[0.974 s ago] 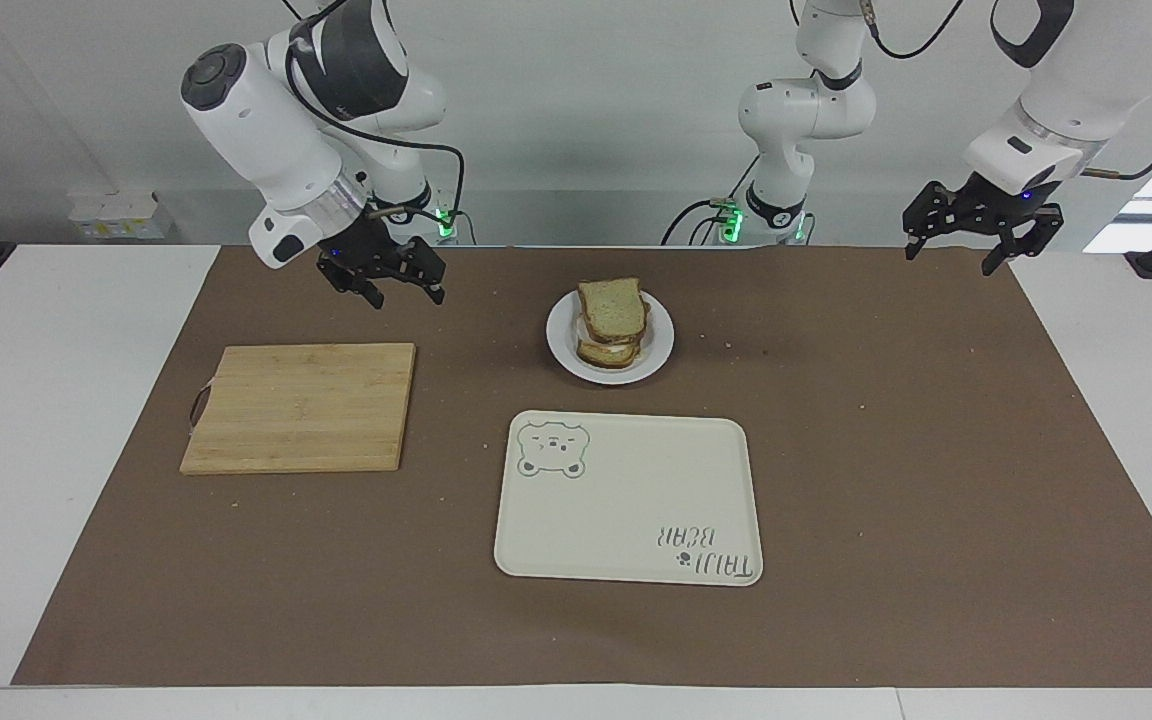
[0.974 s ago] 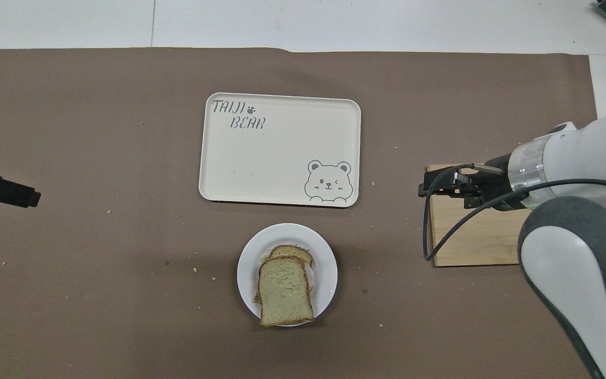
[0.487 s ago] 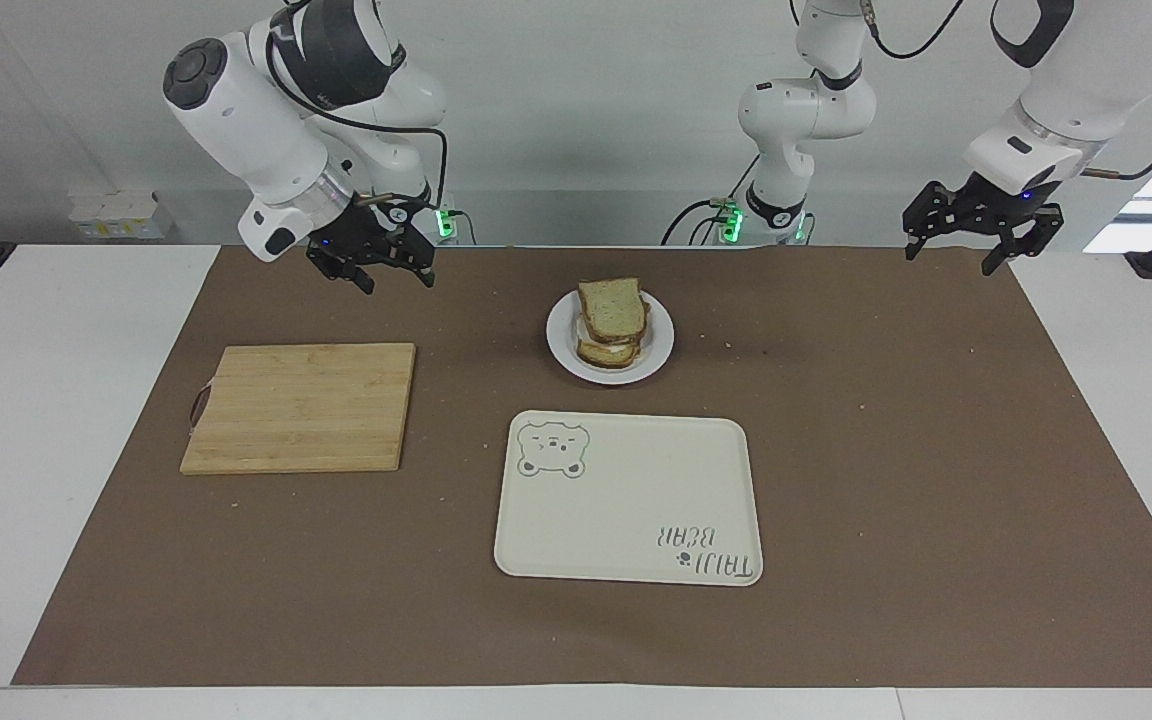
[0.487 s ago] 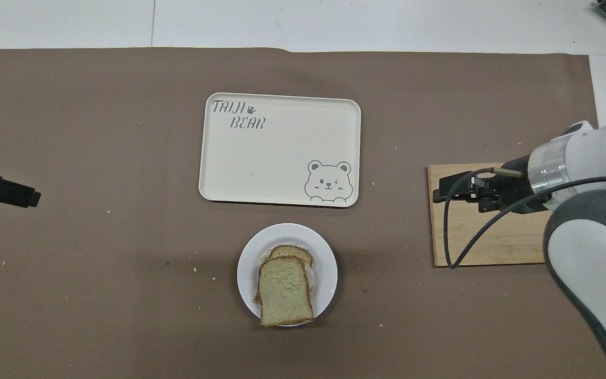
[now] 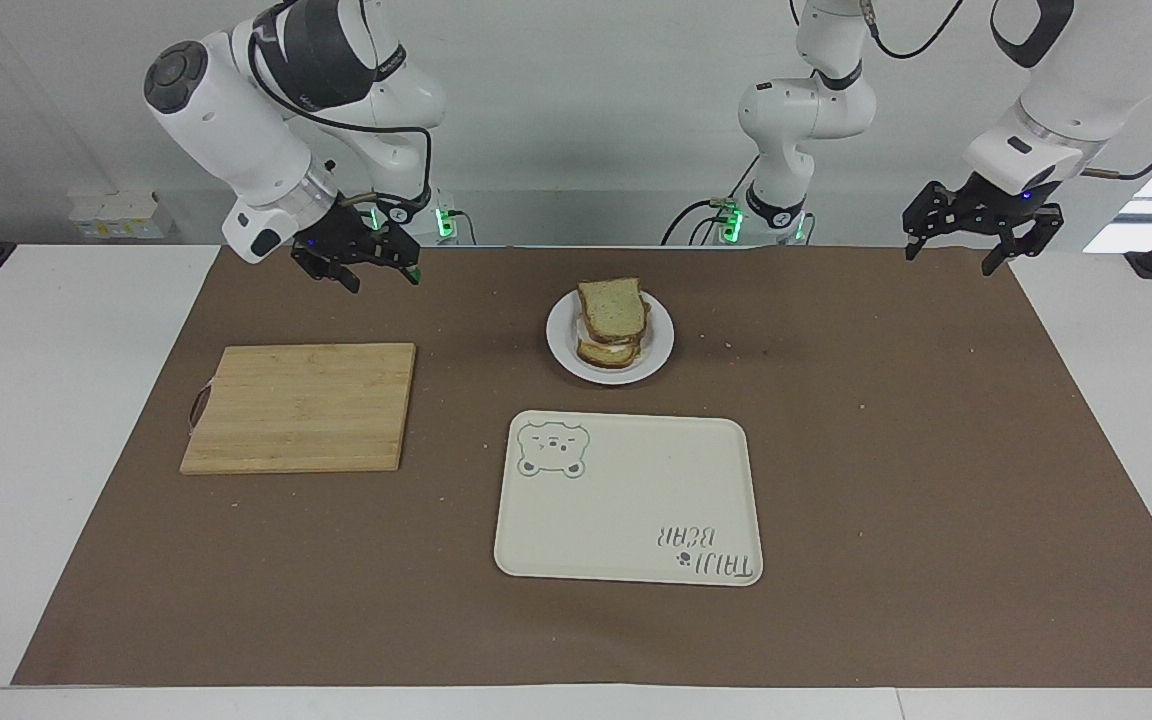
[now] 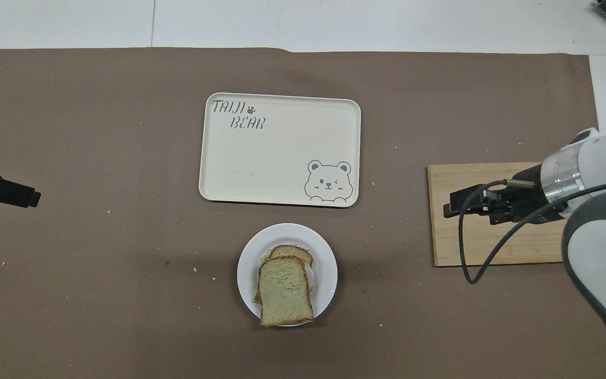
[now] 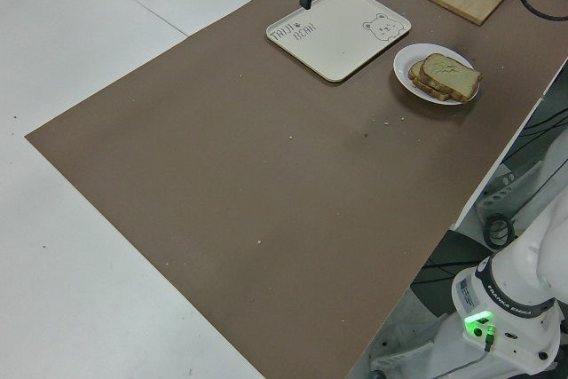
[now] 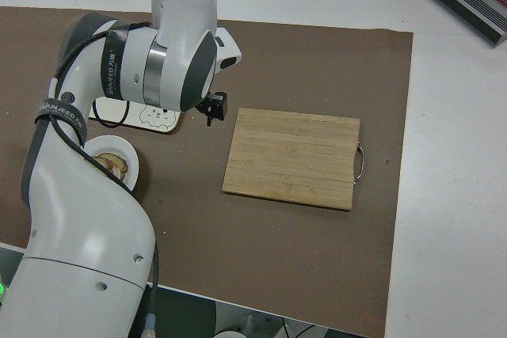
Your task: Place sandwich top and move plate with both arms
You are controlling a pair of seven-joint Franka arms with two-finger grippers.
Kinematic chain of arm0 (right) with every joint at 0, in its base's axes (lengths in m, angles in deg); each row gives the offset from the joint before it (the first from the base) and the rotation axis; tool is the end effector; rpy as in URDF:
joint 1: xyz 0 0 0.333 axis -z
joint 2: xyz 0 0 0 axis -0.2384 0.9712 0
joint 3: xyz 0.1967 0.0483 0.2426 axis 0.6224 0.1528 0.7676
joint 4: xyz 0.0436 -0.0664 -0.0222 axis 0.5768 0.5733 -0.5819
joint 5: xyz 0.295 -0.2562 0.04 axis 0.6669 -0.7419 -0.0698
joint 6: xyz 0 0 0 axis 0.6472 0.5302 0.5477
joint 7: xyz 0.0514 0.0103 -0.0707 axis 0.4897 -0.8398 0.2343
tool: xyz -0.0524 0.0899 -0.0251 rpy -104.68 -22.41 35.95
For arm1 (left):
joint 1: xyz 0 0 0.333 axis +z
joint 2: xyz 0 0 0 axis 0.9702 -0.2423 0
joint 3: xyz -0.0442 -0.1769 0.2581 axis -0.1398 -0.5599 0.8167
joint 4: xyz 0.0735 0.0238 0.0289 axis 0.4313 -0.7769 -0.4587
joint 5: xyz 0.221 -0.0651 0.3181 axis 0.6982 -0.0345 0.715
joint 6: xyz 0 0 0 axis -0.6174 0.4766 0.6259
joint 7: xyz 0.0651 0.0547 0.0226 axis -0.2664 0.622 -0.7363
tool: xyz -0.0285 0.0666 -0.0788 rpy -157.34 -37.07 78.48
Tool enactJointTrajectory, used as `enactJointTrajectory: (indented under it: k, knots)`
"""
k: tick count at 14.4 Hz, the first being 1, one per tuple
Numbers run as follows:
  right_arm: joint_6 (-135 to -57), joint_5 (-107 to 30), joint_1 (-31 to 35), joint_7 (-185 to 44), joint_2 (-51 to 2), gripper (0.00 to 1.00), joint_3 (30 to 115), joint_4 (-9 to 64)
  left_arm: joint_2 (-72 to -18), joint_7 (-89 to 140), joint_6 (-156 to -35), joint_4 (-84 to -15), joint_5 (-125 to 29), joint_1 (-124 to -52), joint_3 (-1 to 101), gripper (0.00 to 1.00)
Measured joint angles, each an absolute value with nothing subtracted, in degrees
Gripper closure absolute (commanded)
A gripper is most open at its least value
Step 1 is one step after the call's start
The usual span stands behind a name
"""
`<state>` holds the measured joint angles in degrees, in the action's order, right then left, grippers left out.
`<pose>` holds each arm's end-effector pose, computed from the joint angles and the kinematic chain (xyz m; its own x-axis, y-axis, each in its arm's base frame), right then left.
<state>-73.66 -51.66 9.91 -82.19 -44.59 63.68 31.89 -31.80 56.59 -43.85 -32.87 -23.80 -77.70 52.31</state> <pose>0.5203 0.0506 0.5361 0.9861 -0.0402 -0.1614 -0.0853 -0.9552 -0.2834 0.5289 -0.0215 0.6316 0.9501 -0.3101 -0.0346 -0.3090 -0.9505 0.0324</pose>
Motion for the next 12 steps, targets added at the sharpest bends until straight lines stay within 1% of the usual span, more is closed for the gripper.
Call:
enactJointTrajectory:
  k: [5, 7, 10, 12]
  knots:
    - [-72.33, -52.11, 12.27, -78.82, -44.73, 0.00, 63.67, 31.89, -29.02, 56.53, -39.64, -33.10, -24.15, -77.81, 51.33, 0.00]
    - [-72.28, -52.20, 12.56, -78.58, -44.74, 0.00, 63.68, 31.88, -28.67, 56.40, -39.61, -34.38, -28.78, -77.83, 51.16, 0.00]
    - [-72.27, -52.23, 12.60, -78.58, -44.74, 0.00, 63.70, 31.89, -28.54, 56.35, -41.51, -40.81, -39.06, -78.51, 50.85, 0.00]
    - [-72.27, -52.26, 12.61, -78.58, -44.75, 0.00, 63.70, 31.89, -28.45, 56.30, -47.80, -47.54, -44.30, -81.00, 50.60, 0.00]
